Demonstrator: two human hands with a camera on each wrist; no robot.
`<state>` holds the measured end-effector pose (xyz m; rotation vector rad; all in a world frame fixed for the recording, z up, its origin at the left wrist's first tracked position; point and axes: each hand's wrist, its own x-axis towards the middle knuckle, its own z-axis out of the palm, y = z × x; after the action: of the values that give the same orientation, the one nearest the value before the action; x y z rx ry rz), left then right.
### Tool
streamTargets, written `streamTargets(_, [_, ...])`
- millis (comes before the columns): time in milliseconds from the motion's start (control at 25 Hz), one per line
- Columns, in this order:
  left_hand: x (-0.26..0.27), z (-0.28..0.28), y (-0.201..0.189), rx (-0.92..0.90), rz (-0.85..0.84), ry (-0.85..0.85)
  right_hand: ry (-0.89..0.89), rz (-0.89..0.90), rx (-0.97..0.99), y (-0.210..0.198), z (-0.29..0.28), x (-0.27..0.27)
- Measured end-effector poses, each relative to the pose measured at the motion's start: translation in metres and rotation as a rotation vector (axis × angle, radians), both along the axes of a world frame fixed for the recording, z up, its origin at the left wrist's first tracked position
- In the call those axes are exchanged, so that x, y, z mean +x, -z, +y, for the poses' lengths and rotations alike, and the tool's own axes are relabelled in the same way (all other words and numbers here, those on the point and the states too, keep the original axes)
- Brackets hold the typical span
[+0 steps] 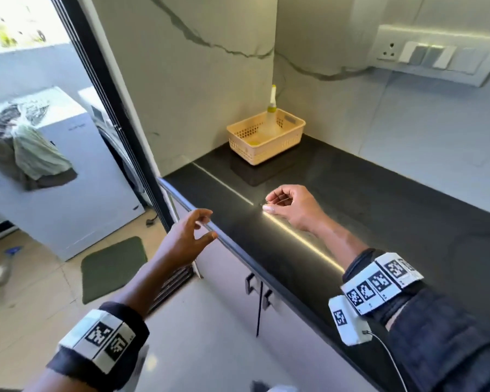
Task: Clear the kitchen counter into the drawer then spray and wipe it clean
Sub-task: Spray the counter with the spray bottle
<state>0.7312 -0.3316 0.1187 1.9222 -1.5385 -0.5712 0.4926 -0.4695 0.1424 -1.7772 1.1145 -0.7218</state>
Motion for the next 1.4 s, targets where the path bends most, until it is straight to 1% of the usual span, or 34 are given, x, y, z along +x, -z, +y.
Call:
streamTargets(80, [0.022, -0.024, 0.000, -0.015, -0.014, 0.007, 0.025, 0.006, -0.039, -0.008, -0.033, 0.022])
streamTargets(160, [0.042, -0.053, 0.001, 0.021, -0.100, 0.008, 0.080, 0.000, -0.081, -0.013, -0.073, 0.040])
streamTargets(200, [0.052, -0.067, 0.004, 0.051, -0.147, -0.018, 0.107, -0.006, -0.090, -0.014, -0.092, 0.047])
streamTargets(280, [0.078, -0.109, 0.013, 0.082, -0.206, -0.058, 0.187, -0.012, -0.112, -0.011, -0.141, 0.065])
streamTargets(320, [0.091, -0.132, 0.018, 0.087, -0.219, -0.050, 0.237, -0.005, -0.115, -0.010, -0.165, 0.073])
streamTargets(440, [0.120, -0.202, 0.033, 0.142, -0.265, 0.077, 0.429, 0.016, -0.097, -0.010, -0.235, 0.099])
streamTargets(560, [0.135, -0.241, 0.050, 0.236, -0.424, 0.245, 0.501, 0.070, -0.138, -0.010, -0.285, 0.124])
streamTargets(600, [0.145, -0.252, 0.054, 0.289, -0.452, 0.285, 0.527, 0.073, -0.147, -0.009, -0.302, 0.133])
streamTargets(680, [0.165, -0.265, 0.066, 0.418, -0.428, 0.331, 0.551, 0.096, -0.143, -0.002, -0.330, 0.150])
streamTargets(720, [0.174, -0.271, 0.072, 0.454, -0.416, 0.357, 0.558, 0.109, -0.131, 0.001, -0.341, 0.157])
streamTargets(800, [0.184, -0.275, 0.079, 0.463, -0.414, 0.420, 0.594, 0.095, -0.112, 0.005, -0.359, 0.168])
streamTargets(920, [0.187, -0.274, 0.083, 0.435, -0.441, 0.435, 0.600, -0.015, -0.105, 0.009, -0.373, 0.180])
streamTargets(1000, [0.188, -0.272, 0.083, 0.421, -0.469, 0.448, 0.595, -0.036, -0.111, 0.004, -0.376, 0.184])
streamTargets(1040, [0.190, -0.272, 0.081, 0.417, -0.471, 0.463, 0.605, -0.051, -0.125, 0.001, -0.374, 0.186])
streamTargets(1120, [0.195, -0.273, 0.085, 0.371, -0.484, 0.490, 0.636, -0.102, -0.213, -0.013, -0.363, 0.192])
streamTargets(1200, [0.196, -0.270, 0.089, 0.250, -0.507, 0.510, 0.662, -0.151, -0.356, -0.039, -0.338, 0.200])
streamTargets(1240, [0.198, -0.268, 0.089, 0.349, -0.485, 0.569, 0.692, -0.181, -0.429, -0.054, -0.320, 0.204])
streamTargets(1280, [0.200, -0.267, 0.094, 0.399, -0.487, 0.601, 0.743, -0.223, -0.497, -0.070, -0.298, 0.207])
streamTargets(1320, [0.203, -0.268, 0.097, 0.404, -0.480, 0.602, 0.794, -0.270, -0.560, -0.083, -0.276, 0.212])
streamTargets(1360, [0.205, -0.268, 0.099, 0.350, -0.486, 0.612, 0.841, -0.316, -0.601, -0.094, -0.252, 0.217])
streamTargets(1400, [0.208, -0.268, 0.099, 0.299, -0.460, 0.634, 0.890, -0.374, -0.597, -0.098, -0.229, 0.221])
